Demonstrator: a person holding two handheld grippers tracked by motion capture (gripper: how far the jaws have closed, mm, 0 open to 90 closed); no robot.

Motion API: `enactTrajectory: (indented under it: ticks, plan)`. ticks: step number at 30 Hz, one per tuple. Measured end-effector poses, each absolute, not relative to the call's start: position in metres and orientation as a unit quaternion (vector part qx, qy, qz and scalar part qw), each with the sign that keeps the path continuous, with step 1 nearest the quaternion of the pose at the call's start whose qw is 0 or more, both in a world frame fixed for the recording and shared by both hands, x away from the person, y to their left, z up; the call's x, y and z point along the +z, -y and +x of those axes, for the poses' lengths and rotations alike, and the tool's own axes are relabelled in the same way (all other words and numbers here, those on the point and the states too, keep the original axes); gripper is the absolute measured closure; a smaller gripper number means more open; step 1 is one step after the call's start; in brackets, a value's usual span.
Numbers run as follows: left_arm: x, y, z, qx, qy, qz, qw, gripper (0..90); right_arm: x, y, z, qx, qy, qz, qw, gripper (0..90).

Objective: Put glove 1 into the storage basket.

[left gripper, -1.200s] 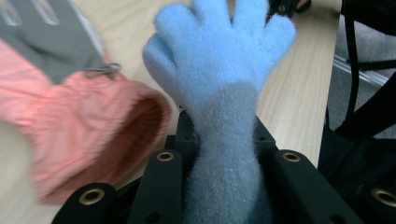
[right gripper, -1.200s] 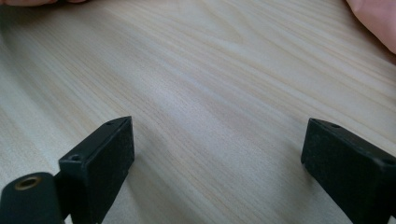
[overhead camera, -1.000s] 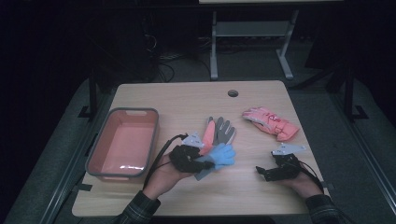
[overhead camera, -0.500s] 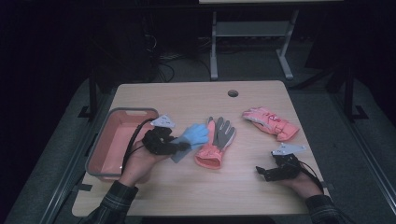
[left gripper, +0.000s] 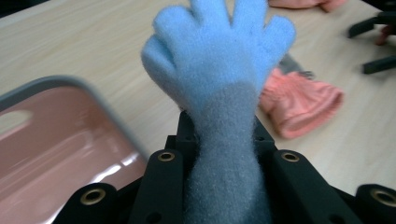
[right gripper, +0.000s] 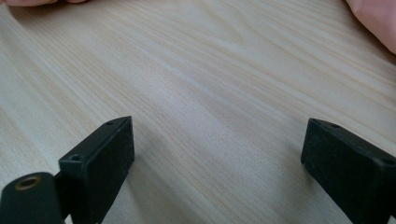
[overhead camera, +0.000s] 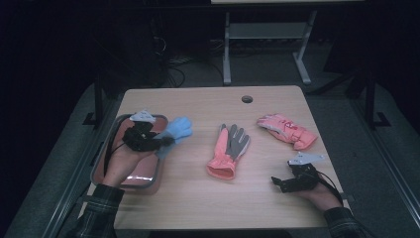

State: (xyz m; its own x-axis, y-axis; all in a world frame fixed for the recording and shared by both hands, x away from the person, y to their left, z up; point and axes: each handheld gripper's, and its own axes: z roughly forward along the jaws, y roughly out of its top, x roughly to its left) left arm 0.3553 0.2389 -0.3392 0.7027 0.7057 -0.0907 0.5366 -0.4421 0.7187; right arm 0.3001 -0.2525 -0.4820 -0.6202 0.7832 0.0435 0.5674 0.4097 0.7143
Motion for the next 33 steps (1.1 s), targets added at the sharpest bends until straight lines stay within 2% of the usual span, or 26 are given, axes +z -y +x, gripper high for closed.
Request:
enactTrajectory:
  ticks: [10,17,28,31,33]
  plan:
    - [-0.351,-0.281,0.378,0.132,-0.418,0.828,0.350,72.7,-0.482,0.253,0.300,0.358,-0.826,0.407,0.153,8.8]
    - [-0.375,-0.300,0.395,0.129,-0.461,0.816,0.324,72.6,-0.482,0.253,0.300,0.358,-0.826,0.408,0.153,8.9]
    - [-0.414,-0.304,0.415,0.110,-0.484,0.824,0.273,71.7,-0.482,0.253,0.301,0.359,-0.826,0.406,0.154,8.8]
    - [-0.425,-0.302,0.416,0.097,-0.487,0.828,0.260,68.8,-0.482,0.253,0.301,0.358,-0.826,0.407,0.154,8.9]
    - [-0.428,-0.302,0.417,0.091,-0.487,0.832,0.251,59.4,-0.482,0.253,0.301,0.358,-0.826,0.407,0.154,8.9]
